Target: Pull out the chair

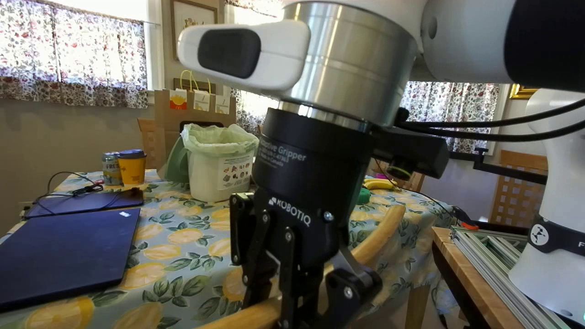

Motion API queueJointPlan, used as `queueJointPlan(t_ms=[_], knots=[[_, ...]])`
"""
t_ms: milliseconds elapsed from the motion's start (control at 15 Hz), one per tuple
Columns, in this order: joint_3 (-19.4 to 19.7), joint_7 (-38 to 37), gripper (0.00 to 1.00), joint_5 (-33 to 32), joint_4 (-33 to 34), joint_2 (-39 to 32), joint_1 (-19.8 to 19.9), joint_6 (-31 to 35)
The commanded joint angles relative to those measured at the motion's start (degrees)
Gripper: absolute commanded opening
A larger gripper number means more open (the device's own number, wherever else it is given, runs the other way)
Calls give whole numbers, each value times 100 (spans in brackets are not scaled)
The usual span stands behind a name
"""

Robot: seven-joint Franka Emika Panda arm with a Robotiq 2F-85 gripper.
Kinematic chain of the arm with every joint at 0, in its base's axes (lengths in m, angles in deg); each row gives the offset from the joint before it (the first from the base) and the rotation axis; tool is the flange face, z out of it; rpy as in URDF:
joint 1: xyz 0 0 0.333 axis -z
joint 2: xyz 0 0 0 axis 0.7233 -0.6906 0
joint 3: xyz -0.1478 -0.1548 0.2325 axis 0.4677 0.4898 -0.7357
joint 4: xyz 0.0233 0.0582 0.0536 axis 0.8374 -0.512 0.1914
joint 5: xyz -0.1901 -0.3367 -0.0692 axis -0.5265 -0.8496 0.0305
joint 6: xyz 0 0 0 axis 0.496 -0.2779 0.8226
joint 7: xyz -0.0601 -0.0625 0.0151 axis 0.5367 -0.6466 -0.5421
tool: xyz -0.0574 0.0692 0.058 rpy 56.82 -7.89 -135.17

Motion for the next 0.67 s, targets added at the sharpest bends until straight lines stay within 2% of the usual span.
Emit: queueJointPlan(t_ms=[0,600], knots=[[-294,827,8,428,-414,-2,-49,222],[-452,1433,8,806,-682,140,-82,351]])
